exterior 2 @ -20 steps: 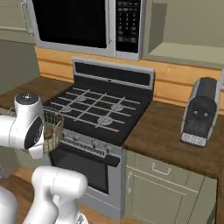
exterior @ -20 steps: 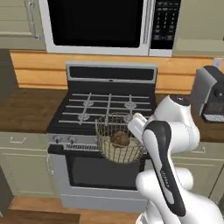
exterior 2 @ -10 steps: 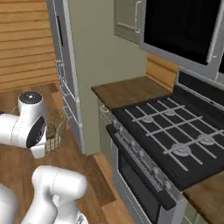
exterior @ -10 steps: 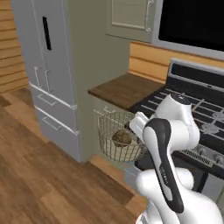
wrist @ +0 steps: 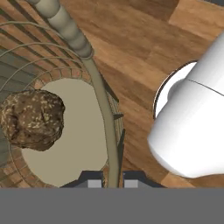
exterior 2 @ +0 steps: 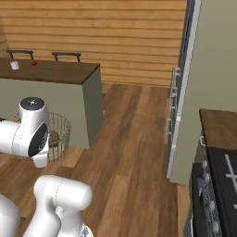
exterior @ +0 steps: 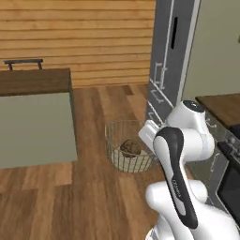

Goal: Open the cabinet, pick up the bread from the cabinet and place it in the basket. Then move the basket to the dining counter.

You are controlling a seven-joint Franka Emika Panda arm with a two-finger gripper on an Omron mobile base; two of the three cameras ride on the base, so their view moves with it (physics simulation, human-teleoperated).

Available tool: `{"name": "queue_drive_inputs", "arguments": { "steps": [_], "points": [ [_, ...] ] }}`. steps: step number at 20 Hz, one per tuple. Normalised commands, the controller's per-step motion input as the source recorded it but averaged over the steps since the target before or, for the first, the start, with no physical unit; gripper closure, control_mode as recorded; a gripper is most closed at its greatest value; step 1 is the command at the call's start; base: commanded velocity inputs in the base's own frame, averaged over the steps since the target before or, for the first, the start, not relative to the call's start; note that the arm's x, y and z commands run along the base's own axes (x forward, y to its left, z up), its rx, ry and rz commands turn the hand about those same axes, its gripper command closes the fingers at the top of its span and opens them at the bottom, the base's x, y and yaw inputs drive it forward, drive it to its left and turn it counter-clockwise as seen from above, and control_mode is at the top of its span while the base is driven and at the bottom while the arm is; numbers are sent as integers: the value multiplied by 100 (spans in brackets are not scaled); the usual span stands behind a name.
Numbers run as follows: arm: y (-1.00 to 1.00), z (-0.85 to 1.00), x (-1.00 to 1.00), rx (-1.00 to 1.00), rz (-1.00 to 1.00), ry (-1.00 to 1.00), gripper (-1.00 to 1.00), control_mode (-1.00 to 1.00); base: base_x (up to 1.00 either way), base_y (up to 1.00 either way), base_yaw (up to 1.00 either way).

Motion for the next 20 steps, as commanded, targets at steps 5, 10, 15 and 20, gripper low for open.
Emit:
{"name": "queue_drive_inputs", "arguments": {
  "steps": [5,10,15,20],
  "points": [
    [0,0,0,0,0,0,100,100,66,4,74],
    [0,0,0,0,0,0,100,100,100,8,11],
    [0,0,0,0,0,0,100,100,100,22,0],
    [0,0,0,0,0,0,100,100,100,86,-1]
  ]
}}
